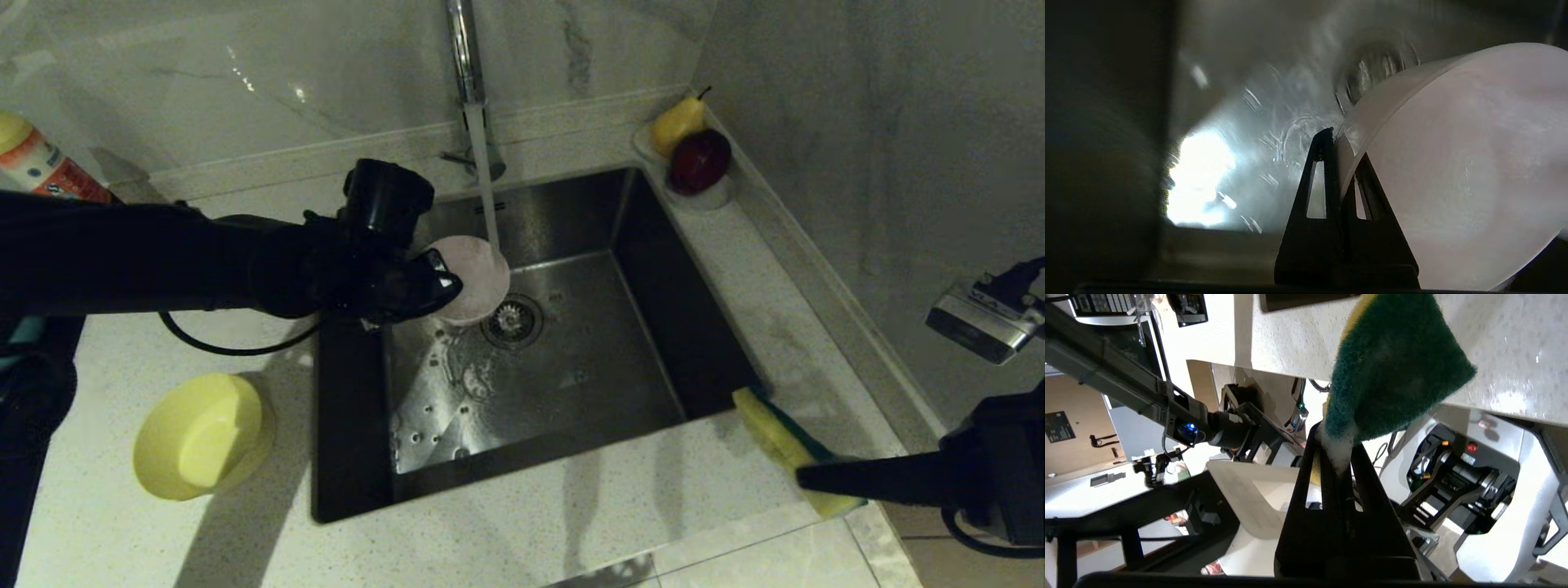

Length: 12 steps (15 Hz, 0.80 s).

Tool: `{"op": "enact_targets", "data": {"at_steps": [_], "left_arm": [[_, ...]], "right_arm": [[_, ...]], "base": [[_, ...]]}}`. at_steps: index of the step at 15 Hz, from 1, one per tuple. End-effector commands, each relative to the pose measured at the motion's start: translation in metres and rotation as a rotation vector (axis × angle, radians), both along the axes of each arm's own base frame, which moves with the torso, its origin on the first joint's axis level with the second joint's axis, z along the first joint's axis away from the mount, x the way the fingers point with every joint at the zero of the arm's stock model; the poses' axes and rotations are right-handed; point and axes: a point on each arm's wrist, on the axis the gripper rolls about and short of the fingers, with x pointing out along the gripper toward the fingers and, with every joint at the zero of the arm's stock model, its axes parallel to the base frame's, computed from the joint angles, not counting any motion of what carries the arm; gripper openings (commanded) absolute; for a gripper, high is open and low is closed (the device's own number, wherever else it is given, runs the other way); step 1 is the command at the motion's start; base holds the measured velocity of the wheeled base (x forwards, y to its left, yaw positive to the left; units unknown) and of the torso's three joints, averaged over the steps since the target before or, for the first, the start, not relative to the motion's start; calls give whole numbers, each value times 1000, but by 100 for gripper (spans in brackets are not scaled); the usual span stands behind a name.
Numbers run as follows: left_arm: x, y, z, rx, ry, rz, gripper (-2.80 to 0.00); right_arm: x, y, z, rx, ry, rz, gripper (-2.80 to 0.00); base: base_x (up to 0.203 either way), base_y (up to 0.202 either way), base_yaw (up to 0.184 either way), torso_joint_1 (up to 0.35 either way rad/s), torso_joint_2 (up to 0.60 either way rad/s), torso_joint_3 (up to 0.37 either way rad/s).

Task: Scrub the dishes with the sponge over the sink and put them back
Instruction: Wash the bowl

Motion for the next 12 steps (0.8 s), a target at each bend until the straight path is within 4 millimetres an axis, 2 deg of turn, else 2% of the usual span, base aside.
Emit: {"op": "enact_targets", "data": {"at_steps": [1, 4, 12], "left_arm": [[-21, 14, 26, 39, -69, 32, -280], [-48, 32, 59, 110, -216, 28, -280], [-76, 62, 80, 455, -715, 95, -280]], "right_arm": [[-7, -3, -2, 4, 1, 3, -280], [-9, -4, -2, 6, 0, 2, -280], [-6, -2, -3, 2, 4, 3, -280]], "base": [[0, 0, 0, 0, 0, 0], [0, 0, 0, 0, 0, 0], [0, 0, 0, 0, 0, 0]]}}
